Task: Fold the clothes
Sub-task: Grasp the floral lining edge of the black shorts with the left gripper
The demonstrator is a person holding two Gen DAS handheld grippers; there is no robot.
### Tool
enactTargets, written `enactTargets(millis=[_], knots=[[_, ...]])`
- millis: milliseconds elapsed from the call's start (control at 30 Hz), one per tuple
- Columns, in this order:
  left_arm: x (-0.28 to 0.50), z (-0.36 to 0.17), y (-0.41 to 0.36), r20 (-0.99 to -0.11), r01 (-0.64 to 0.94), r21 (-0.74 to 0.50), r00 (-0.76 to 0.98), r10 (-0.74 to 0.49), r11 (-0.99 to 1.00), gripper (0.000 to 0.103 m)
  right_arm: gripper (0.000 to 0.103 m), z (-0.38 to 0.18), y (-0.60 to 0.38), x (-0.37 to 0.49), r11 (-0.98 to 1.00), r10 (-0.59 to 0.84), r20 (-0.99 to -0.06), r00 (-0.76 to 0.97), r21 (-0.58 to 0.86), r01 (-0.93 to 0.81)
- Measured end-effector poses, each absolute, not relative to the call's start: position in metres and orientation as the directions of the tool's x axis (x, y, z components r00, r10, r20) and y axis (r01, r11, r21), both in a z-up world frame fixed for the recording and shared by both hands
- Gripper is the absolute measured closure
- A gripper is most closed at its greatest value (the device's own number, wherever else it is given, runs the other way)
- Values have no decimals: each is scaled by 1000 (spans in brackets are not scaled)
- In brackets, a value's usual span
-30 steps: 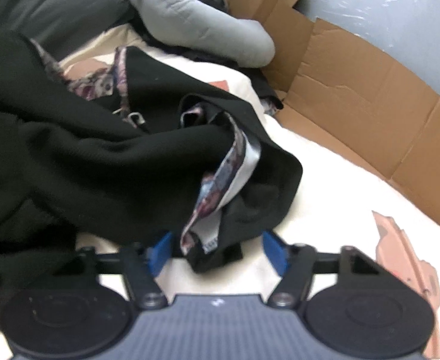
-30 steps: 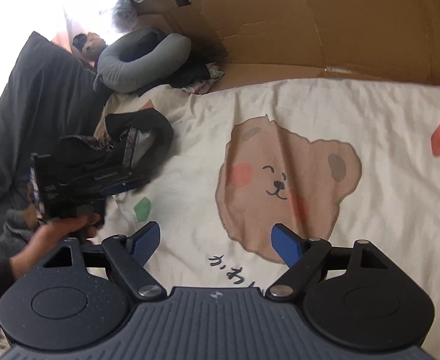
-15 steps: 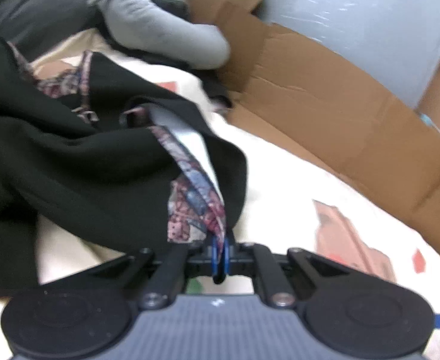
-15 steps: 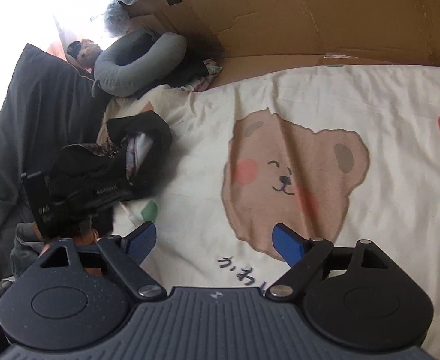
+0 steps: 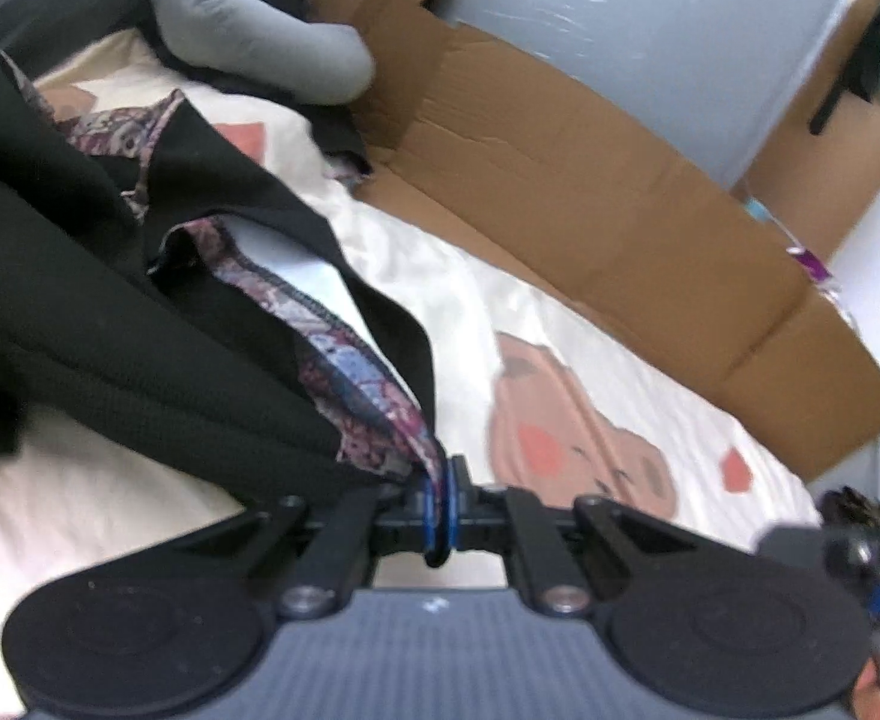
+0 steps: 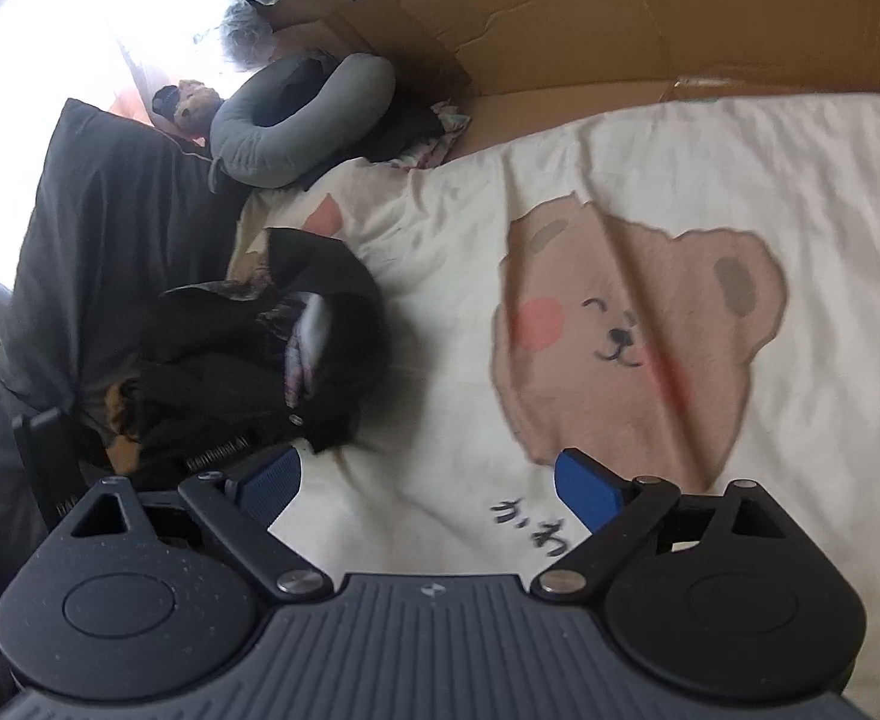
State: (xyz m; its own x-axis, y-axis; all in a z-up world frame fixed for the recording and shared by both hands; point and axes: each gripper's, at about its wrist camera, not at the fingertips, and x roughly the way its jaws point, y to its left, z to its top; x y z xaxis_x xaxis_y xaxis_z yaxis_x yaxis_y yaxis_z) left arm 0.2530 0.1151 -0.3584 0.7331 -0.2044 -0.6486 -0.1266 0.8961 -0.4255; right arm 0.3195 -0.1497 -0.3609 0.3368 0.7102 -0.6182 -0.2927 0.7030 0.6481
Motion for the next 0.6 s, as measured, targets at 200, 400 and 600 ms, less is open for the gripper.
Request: enactTargets(millis=[200, 400, 600], knots=[[239, -355, 93, -631, -81, -520, 707, -319, 850, 99, 8, -362, -143, 321, 656, 754, -595, 276, 702, -278], [223, -355, 66, -610, -18, -585, 670, -425, 811, 99, 5, -375, -143, 319, 622, 782, -587, 209, 751, -222], [214, -358, 47, -609, 10, -615, 629, -483, 789, 99, 5, -386, -147, 317, 618, 785, -590, 187, 764, -185]])
